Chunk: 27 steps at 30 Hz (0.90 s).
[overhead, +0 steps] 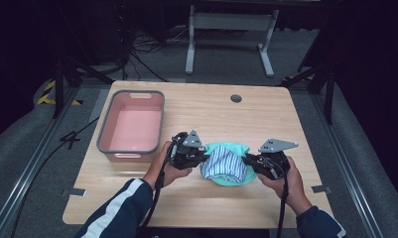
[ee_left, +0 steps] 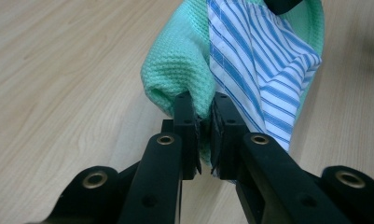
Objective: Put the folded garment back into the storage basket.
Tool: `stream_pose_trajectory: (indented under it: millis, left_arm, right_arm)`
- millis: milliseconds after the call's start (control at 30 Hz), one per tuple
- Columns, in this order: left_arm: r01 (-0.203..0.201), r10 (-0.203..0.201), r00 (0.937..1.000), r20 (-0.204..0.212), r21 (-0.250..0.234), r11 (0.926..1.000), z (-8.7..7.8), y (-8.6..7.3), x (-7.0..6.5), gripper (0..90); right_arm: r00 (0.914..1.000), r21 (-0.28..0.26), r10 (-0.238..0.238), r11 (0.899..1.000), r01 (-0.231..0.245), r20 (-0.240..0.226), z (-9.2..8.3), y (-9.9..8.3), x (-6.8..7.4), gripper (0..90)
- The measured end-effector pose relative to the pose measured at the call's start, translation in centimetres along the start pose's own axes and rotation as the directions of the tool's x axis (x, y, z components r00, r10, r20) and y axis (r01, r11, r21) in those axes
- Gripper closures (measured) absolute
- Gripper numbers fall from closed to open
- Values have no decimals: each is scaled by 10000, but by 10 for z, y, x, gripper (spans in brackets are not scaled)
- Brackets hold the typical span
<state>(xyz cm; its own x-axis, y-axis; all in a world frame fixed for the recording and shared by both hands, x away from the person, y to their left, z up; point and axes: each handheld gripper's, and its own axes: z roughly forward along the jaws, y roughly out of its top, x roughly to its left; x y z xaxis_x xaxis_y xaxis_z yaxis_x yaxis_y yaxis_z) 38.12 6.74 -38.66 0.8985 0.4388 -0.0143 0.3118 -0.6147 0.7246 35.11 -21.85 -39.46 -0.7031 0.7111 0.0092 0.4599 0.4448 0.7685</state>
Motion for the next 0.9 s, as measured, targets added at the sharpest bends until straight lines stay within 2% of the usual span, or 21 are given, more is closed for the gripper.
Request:
stream_pose_trajectory:
  millis: [133, 300, 400, 633, 900]
  left_arm:
    - [-26, 24, 9999, -108, -244, 9997, -9, 9, 4, 824]
    - [-239, 222, 9986, -475, -344, 9991, -22, 17, 9, 824]
    - [-179, 150, 9979, -635, -443, 9989, -31, 20, 13, 824]
    - [-253, 210, 9940, -1074, -381, 9990, -47, 22, 21, 824]
    - [-14, -49, 9896, -1438, -439, 9990, -64, 16, 34, 824]
  right_arm:
    - [9999, -183, -111, 9998, 113, 71, -5, 13, -3, 824]
    - [9996, -399, -273, 9988, 277, 91, -10, 31, -4, 824]
    - [9991, -499, -427, 9978, 431, 83, -11, 40, -3, 824]
    - [9977, -670, -678, 9954, 681, 58, -7, 61, 2, 824]
    - [9960, -800, -886, 9930, 873, -135, 3, 83, 12, 824]
